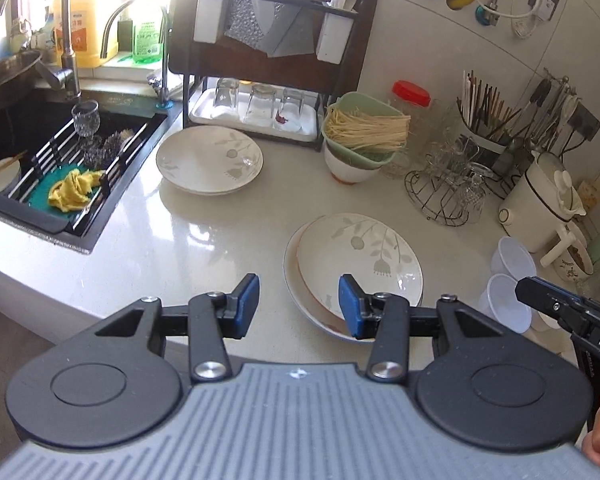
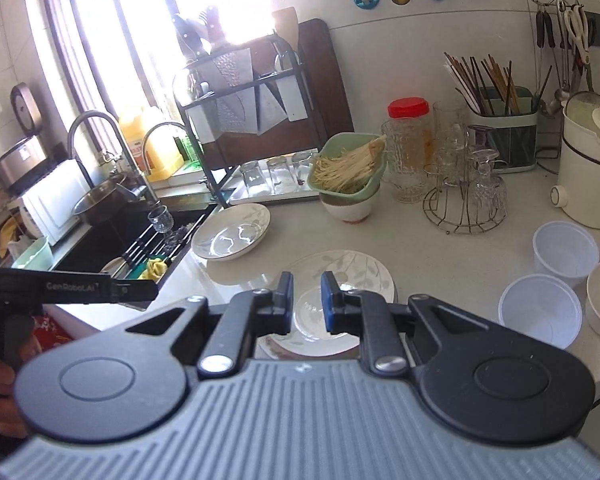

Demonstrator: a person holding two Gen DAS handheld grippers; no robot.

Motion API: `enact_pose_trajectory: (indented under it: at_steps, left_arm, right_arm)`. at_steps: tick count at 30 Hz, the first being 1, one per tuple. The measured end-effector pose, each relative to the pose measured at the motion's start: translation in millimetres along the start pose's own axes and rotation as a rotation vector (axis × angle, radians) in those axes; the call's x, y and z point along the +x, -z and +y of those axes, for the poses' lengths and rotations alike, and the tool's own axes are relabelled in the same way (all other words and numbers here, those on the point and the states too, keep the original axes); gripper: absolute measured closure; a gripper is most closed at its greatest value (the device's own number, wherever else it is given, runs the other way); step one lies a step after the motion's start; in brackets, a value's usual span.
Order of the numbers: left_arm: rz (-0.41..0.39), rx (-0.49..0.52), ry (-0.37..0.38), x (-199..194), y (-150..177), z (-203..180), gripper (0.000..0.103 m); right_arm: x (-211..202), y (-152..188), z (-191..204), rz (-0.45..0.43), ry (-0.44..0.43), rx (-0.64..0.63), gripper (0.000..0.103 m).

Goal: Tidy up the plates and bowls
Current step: 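Move both grippers to the second leaf-pattern plate by the sink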

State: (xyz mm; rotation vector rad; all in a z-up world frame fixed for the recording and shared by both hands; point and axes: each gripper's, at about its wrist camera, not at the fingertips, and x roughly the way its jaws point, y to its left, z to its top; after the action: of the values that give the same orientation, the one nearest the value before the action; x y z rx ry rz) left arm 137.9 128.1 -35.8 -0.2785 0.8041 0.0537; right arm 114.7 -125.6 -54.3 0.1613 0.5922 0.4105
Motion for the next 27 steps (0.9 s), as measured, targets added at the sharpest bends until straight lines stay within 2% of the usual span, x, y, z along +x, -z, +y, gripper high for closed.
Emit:
enact_pose_trajectory:
  at_steps: [5, 9, 11, 14, 21, 23, 27]
  left_arm:
    - [0.037, 0.005, 0.015, 26, -12, 20, 0.053]
    - [0.043, 0.045, 0.040, 60, -42, 42, 0.053]
    - [0.058, 0.060, 0.062, 79, -60, 52, 0.053]
    - [0.070, 0.106, 0.071, 104, -85, 65, 0.053]
    - [0.101, 0.105, 0.099, 147, -134, 108, 0.053]
    - [0.098, 0.109, 0.103, 158, -148, 120, 0.048]
    - [0.110, 0.120, 0.113, 180, -167, 144, 0.044]
  right_arm:
    - [21, 4, 11, 0.030, -0.002, -0.012, 0.084]
    - [50, 0, 27, 0.017, 0.031, -0.040, 0.084]
    - [65, -3, 36, 0.020, 0.076, -0.049, 0.084]
    - [83, -10, 44, 0.014, 0.099, -0.005, 0.084]
    - [131, -27, 69, 0.008, 0.154, 0.045, 0.084]
    - [145, -33, 77, 0.007, 0.167, 0.052, 0.084]
    - [178, -42, 94, 0.023, 0.210, 0.026, 0.081]
